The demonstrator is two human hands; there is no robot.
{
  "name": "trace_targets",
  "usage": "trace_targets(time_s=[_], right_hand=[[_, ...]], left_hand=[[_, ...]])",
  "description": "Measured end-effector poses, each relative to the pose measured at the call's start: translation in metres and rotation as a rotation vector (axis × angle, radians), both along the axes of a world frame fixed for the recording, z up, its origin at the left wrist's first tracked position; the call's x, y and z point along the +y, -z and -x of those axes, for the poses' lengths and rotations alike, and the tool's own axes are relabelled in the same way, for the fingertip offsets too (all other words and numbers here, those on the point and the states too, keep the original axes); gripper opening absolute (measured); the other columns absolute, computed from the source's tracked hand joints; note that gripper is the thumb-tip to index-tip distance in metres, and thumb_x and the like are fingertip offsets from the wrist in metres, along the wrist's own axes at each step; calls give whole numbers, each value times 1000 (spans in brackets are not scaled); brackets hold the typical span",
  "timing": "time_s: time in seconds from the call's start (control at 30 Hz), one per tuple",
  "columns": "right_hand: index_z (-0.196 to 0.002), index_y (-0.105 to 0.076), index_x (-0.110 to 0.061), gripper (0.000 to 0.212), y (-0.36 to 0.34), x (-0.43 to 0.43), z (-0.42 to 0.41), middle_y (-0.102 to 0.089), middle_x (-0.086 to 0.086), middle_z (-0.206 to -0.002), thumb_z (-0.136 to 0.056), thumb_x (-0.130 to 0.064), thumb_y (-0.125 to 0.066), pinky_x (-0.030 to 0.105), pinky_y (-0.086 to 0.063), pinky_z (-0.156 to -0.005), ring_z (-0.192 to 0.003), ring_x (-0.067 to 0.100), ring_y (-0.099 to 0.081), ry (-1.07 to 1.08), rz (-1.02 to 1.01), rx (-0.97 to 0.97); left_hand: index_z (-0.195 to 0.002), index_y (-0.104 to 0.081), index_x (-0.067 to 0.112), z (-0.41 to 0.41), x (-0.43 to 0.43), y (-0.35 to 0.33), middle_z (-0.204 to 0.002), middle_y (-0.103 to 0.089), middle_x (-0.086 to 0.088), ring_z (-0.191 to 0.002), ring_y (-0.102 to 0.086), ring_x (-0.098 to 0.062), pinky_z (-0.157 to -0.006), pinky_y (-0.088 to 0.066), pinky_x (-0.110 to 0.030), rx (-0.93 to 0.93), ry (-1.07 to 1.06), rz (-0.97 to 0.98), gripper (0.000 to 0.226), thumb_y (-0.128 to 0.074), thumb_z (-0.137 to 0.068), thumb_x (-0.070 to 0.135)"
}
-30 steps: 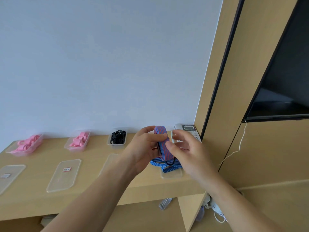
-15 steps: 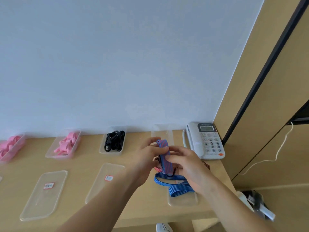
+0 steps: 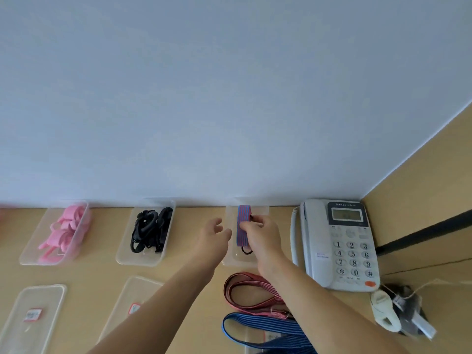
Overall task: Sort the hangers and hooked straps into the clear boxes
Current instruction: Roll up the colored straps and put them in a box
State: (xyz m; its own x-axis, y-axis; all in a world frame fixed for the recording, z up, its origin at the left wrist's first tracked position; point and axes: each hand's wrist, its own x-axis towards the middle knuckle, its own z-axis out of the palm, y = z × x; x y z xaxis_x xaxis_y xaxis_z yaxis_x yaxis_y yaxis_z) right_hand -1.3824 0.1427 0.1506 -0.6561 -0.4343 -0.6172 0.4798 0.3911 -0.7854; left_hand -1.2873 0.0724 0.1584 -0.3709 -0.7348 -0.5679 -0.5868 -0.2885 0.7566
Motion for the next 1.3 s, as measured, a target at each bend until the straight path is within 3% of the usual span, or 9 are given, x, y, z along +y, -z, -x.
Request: trace_targets(time_s=[0.27, 0.43, 0.57, 0.67, 0.77, 0.87, 1.0, 1.13, 1.3], right_hand=[[-90, -60, -31, 18, 35, -24, 5, -68, -11, -84, -87, -14, -60, 32, -55, -74, -79, 13, -68, -136, -126, 198], [-93, -66, -16, 10, 45, -24, 7, -68, -4, -82, -95, -18, -57, 31, -40, -65, -77, 19, -62, -308, -192, 456], [-108, -68, -4, 22, 43, -24, 10, -67, 17, -103, -93, -20, -64, 32, -44, -80, -100, 34, -61, -437, -235, 533], [-114, -63, -8, 33, 27, -17, 15, -65, 3, -98, -88, -24, -72, 37, -49, -85, -102, 30, -62, -411, -205, 524], [-129, -60, -19, 44, 14, 14, 19, -59, -14, -93, -89, -31, -73, 23, -44, -74, -91, 9, -62, -324, -103, 602], [-126, -64, -22, 37, 5, 66, 24, -66, -14, -91, -91, -29, -73, 7, -46, -67, -76, -5, -63, -247, -25, 701], [-113, -72, -12, 26, 3, 138, 25, -69, -11, -87, -89, -21, -76, 10, -51, -70, -81, 1, -64, -293, -52, 841], [-106, -74, -15, 26, 13, 208, 10, -65, -7, -92, -84, -27, -79, 29, -53, -72, -82, 11, -60, -426, -190, 994], [-122, -58, -31, 67, 31, 261, -22, -40, -17, -116, -65, -62, -79, 24, -36, -89, -109, 4, -39, -554, -410, 856]], left_hand=[[-130, -67, 34, 6, -5, 28, -94, -73, 12, -90, -72, -19, -82, -63, -49, -125, 3, 113, 46, -61, -94, 7], [-135, -67, 31, 9, -8, 30, -95, -74, 12, -98, -72, -25, -91, -59, -47, -145, 33, 182, 44, -63, -96, 11], [-139, -64, 28, 8, -7, 19, -99, -75, 8, -97, -73, -28, -94, -57, -46, -166, 67, 195, 45, -64, -96, 17], [-141, -61, 26, 1, 0, 11, -110, -73, 7, -101, -71, -20, -98, -54, -41, -182, 71, 278, 48, -69, -94, 24], [-131, -68, 25, -19, 21, 4, -108, -71, 8, -100, -66, -14, -93, -53, -32, -98, 124, 450, 40, -73, -93, 19], [-112, -79, 19, -46, 50, 3, -96, -71, 8, -91, -61, -13, -87, -52, -32, 37, 247, 629, 25, -80, -88, 10], [-97, -83, 11, -75, 81, 15, -88, -75, -2, -86, -64, -22, -79, -53, -33, 147, 473, 854, 18, -88, -80, 7], [-96, -83, 9, -94, 107, 34, -87, -76, -4, -80, -66, -28, -73, -56, -40, 262, 730, 963, 25, -89, -78, 24], [-107, -81, 10, -99, 118, 49, -98, -76, -5, -90, -66, -29, -80, -57, -43, 246, 932, 938, 58, -75, -78, 61]])
